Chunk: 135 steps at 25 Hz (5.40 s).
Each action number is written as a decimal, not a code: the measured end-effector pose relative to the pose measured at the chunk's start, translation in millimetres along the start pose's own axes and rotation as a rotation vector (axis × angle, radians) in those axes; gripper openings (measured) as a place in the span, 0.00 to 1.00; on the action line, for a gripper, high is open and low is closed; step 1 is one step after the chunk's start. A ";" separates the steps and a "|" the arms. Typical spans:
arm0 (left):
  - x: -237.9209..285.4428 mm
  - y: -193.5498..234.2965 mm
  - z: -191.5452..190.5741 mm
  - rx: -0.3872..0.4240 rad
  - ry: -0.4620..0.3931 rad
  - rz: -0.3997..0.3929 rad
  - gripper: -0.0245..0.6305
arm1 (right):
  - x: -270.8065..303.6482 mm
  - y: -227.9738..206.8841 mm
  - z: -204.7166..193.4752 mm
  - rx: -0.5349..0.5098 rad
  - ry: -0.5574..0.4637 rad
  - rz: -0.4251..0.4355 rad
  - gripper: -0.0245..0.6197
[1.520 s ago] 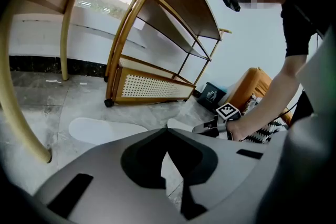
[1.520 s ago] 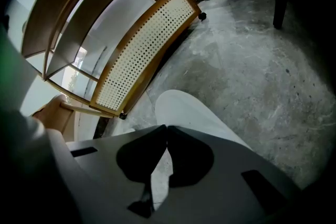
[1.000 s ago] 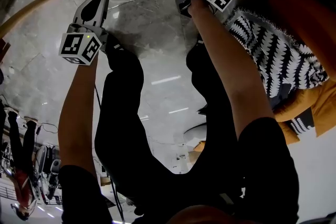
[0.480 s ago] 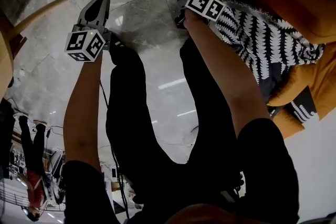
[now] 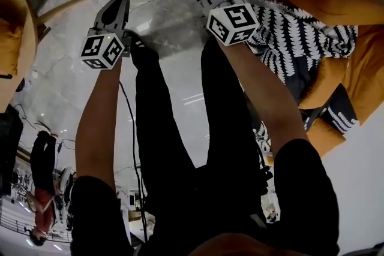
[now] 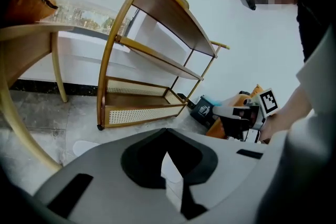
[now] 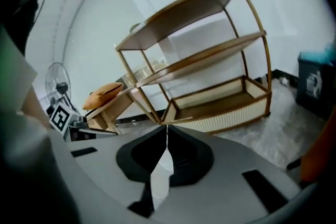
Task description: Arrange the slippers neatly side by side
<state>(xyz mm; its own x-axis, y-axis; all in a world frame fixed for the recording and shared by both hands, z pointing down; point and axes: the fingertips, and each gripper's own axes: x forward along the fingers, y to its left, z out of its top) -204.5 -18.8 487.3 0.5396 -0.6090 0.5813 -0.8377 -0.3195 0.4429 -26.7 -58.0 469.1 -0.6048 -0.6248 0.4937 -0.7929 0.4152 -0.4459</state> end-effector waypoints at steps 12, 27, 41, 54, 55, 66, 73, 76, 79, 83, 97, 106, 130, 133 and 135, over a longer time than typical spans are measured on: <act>-1.5 1.2 8.8 0.044 0.064 -0.005 0.06 | -25.1 88.3 61.5 -0.460 -0.062 0.113 0.09; 67.0 123.6 -83.8 0.185 0.289 0.028 0.22 | 12.5 30.4 -13.3 -0.415 -0.057 0.084 0.09; 149.1 218.5 -164.2 0.255 0.603 0.026 0.30 | 64.3 -32.0 -67.7 -0.407 -0.072 0.083 0.09; 159.6 241.5 -184.3 0.216 0.637 0.119 0.13 | 75.2 -30.8 -88.1 -0.440 -0.060 0.130 0.09; 160.1 239.6 -182.6 0.192 0.627 0.115 0.10 | 74.9 -31.6 -88.6 -0.445 -0.056 0.132 0.09; 139.2 200.5 -136.6 -0.300 0.321 0.207 0.07 | 52.3 -30.8 -59.7 -0.468 -0.041 0.128 0.09; 120.0 150.7 -129.8 -0.675 0.002 0.340 0.07 | 28.2 -23.3 -28.3 -0.445 -0.047 0.150 0.09; 125.2 123.9 -145.4 -0.805 -0.062 0.384 0.07 | 16.6 -31.8 -20.3 -0.440 -0.050 0.147 0.09; 138.1 100.7 -165.1 -0.897 -0.091 0.425 0.07 | 7.9 -43.3 -16.4 -0.430 -0.052 0.147 0.09; 159.5 77.4 -188.9 -0.970 -0.130 0.481 0.07 | -1.7 -64.4 -21.1 -0.428 -0.025 0.147 0.09; 215.9 74.6 -239.1 -1.022 -0.171 0.529 0.07 | -4.8 -108.7 -62.1 -0.443 0.025 0.152 0.09; 238.8 63.5 -230.2 -0.919 -0.094 0.407 0.07 | 3.7 -102.4 -56.8 -0.437 -0.003 0.163 0.09; 83.4 -22.5 -74.6 -0.576 -0.020 0.084 0.08 | -54.1 10.2 60.1 -0.436 -0.124 0.122 0.09; 39.7 -45.0 8.0 -0.443 -0.091 0.019 0.06 | -82.9 42.4 103.8 -0.414 -0.168 0.114 0.09; 8.7 -63.3 65.4 -0.366 -0.144 -0.034 0.06 | -106.0 62.3 135.1 -0.407 -0.194 0.105 0.09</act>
<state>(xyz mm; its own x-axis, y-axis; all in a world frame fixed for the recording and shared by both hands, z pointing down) -152.3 -51.4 419.6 0.5273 -0.7066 0.4718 -0.7202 -0.0772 0.6894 -2.1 -55.2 288.1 -0.6889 -0.6619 0.2954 -0.7163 0.6841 -0.1376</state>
